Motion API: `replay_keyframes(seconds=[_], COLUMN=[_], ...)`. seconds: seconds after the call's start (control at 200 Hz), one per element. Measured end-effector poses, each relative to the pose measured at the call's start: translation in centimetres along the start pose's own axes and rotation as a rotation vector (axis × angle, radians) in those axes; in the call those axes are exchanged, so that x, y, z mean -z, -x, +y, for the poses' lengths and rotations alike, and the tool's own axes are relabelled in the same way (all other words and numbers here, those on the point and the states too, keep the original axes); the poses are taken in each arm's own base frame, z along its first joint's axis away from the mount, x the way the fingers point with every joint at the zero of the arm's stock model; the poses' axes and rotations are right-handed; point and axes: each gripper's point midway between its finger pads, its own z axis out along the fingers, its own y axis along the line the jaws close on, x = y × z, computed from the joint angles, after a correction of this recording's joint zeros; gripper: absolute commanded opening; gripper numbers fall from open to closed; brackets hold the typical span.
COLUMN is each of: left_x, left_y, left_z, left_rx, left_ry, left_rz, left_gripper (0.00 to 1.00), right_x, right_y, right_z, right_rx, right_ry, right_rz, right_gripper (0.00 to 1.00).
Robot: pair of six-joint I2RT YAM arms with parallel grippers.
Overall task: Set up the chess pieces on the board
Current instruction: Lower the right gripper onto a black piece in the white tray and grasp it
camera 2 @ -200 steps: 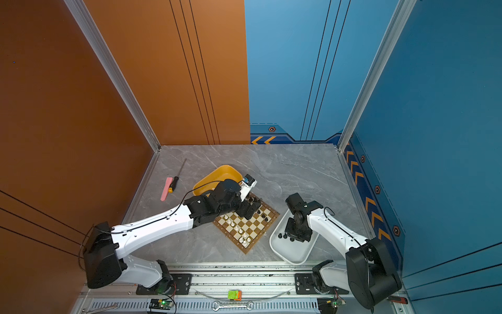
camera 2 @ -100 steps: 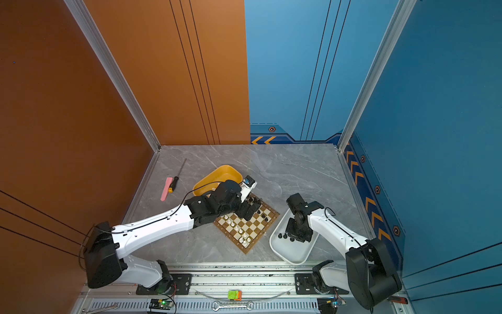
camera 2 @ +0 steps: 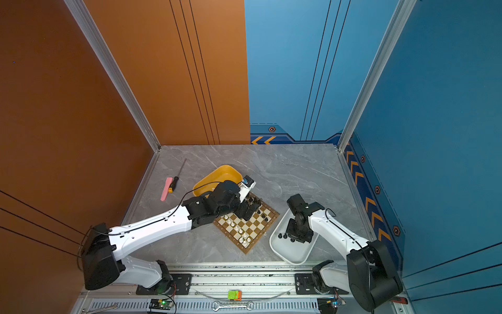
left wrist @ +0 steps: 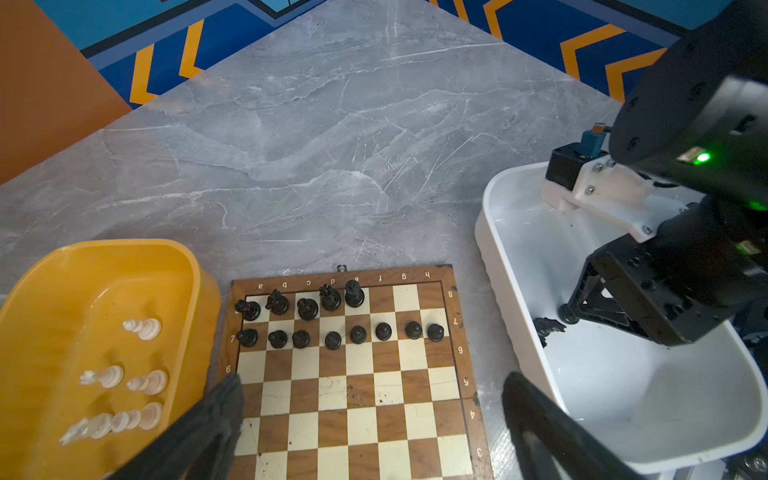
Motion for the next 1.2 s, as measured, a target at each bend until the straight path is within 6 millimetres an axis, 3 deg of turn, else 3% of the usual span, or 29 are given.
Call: replay_keyframes(seconds=[0.646, 0.896, 1.197], left_x=[0.28, 0.37, 0.78], left_y=[-0.23, -0.48, -0.30], left_z=[0.05, 0.10, 0.31], left_rx=[-0.016, -0.021, -0.033], left_ry=[0.004, 0.004, 0.008], left_rz=[-0.001, 0.001, -0.009], left_gripper=[0.98, 0.98, 0.98], right_x=[-0.05, -0.06, 0.18], right_y=[-0.33, -0.33, -0.26], right_z=[0.55, 0.76, 0.70], right_rx=[0.013, 0.005, 0.003], right_ry=[0.006, 0.010, 0.002], right_rz=[-0.002, -0.007, -0.009], right_gripper=[0.23, 0.13, 0.10])
